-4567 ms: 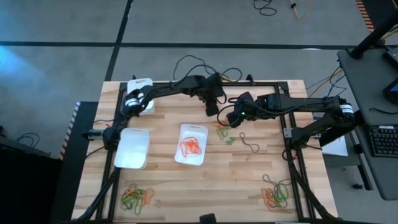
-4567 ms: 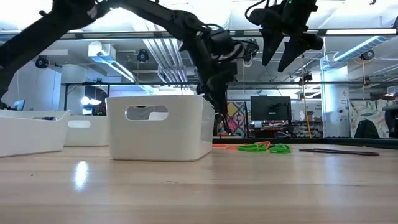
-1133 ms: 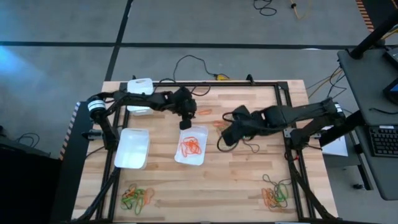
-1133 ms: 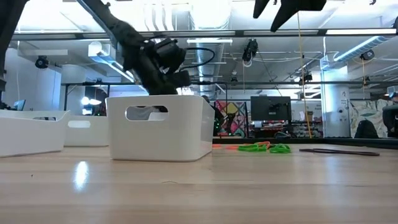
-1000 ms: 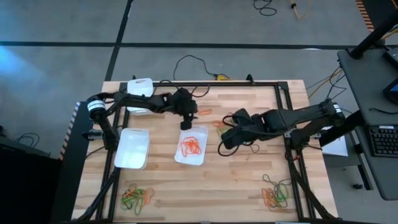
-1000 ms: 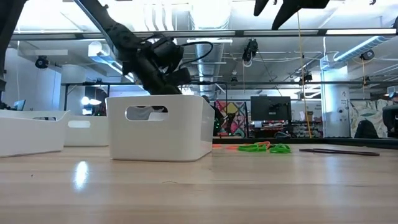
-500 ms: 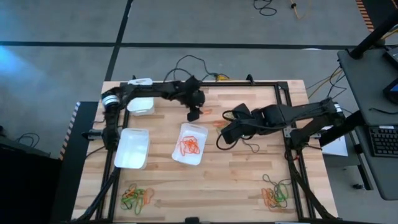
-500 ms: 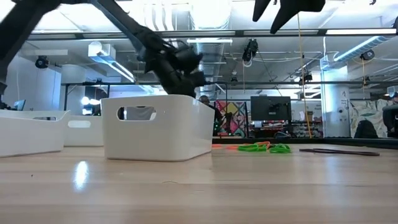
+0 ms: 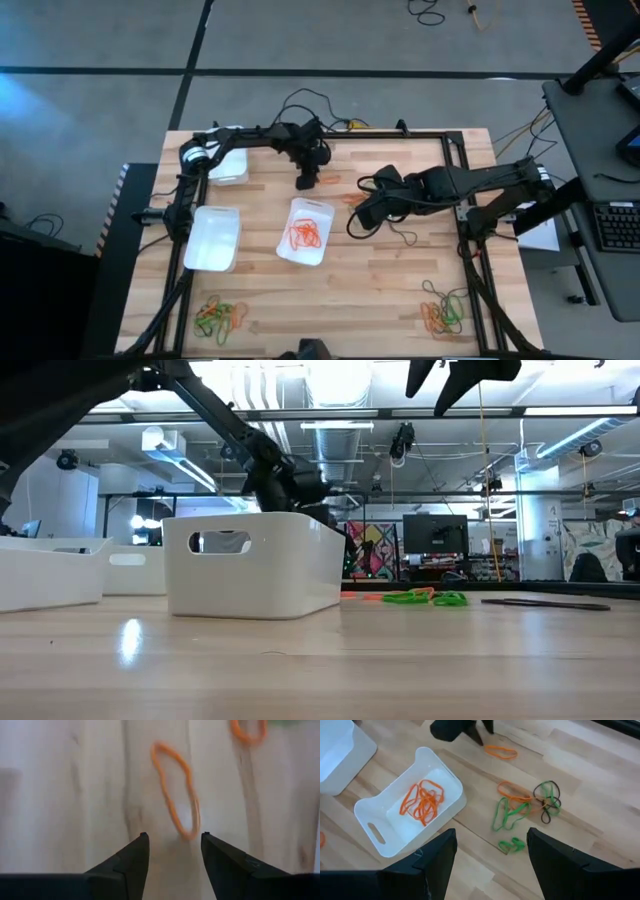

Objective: Sort rubber bands into baskets
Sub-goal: Put the orange rubber band into the bottom right white bin

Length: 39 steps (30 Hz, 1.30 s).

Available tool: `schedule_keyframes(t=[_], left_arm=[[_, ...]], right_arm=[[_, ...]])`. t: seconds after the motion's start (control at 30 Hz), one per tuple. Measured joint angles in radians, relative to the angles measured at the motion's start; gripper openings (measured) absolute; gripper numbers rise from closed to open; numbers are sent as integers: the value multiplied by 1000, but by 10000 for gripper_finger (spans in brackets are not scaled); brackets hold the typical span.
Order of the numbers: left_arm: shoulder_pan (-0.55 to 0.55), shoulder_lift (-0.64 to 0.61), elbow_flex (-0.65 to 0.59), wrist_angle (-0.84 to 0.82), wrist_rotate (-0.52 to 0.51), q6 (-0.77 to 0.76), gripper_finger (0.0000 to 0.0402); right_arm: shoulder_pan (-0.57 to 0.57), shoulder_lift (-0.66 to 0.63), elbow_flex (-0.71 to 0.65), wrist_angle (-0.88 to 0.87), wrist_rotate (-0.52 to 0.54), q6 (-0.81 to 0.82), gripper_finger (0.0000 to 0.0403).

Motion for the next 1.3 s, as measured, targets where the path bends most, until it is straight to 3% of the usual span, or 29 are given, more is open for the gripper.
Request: schedule_keyframes(t=[0.17, 0.3, 0.37, 0.97, 1.17, 1.3], left_arm=[[0, -4, -59, 49, 85, 86, 146], [3, -14, -102, 109, 83, 138, 131], [-7, -14, -120, 150, 25, 159, 122], [-18, -21, -150, 260, -26, 158, 7], [-19, -21, -157, 276, -38, 94, 1], [-19, -49, -143, 183, -37, 60, 0]], right_arm=[[-2, 0, 0, 0, 0, -7, 233], [-3, 0, 0, -2, 0, -17, 233], [-3, 0, 0, -2, 0, -17, 233], [-9, 0, 0, 1, -1, 6, 233], [-9, 0, 0, 8, -2, 21, 233], [-9, 0, -1, 8, -1, -12, 233]])
